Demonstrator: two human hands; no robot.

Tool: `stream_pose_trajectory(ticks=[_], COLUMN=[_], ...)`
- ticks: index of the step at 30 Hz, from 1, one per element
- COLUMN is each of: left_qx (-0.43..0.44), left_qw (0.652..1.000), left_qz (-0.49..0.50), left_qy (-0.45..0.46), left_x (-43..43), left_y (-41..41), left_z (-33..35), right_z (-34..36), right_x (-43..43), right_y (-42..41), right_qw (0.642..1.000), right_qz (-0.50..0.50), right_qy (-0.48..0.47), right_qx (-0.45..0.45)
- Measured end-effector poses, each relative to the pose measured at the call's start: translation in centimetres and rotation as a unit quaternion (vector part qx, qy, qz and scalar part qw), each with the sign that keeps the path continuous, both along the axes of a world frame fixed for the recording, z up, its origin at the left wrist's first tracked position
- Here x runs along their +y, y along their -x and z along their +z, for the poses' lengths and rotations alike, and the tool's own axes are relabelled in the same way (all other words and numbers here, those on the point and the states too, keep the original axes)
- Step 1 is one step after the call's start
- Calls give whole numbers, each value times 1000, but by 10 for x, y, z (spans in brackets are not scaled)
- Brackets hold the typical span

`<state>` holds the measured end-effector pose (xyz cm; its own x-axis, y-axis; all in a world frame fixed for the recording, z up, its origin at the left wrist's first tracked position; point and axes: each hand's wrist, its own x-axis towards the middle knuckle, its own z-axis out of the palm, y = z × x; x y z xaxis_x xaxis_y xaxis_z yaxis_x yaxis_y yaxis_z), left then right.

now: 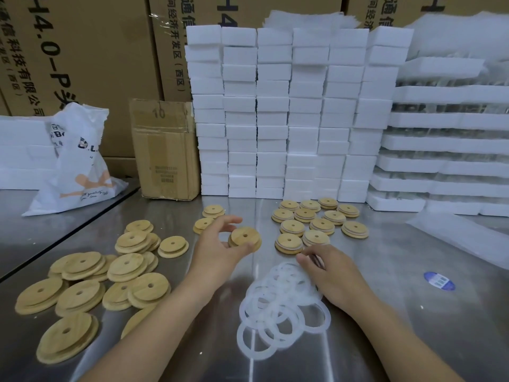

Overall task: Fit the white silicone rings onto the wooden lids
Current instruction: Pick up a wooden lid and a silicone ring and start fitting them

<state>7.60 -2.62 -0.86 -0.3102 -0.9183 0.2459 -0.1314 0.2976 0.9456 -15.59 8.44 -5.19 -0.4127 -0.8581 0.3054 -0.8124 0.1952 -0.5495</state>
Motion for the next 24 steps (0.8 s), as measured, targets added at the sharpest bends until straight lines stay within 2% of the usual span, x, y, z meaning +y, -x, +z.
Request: stream_pose_trajectory(ticks=[6,11,19,24], left_qx=[63,102,123,115], left_qw=[997,988,978,980], left_qz=[-18,-48,-73,-57], left_qy=[-48,-102,-153,-150], left_x=[8,15,18,18], left_y=[-3,1,11,12], left_z=[1,1,-14,-19], right_z=[3,5,6,11], right_x=[3,3,2,6], right_y=[-2,-4,-6,-11], right_qw=[1000,999,998,999], right_qz=[10,12,-3,2], right_qy=[-9,-5,6,-29], right_qx=[-5,-45,-70,17])
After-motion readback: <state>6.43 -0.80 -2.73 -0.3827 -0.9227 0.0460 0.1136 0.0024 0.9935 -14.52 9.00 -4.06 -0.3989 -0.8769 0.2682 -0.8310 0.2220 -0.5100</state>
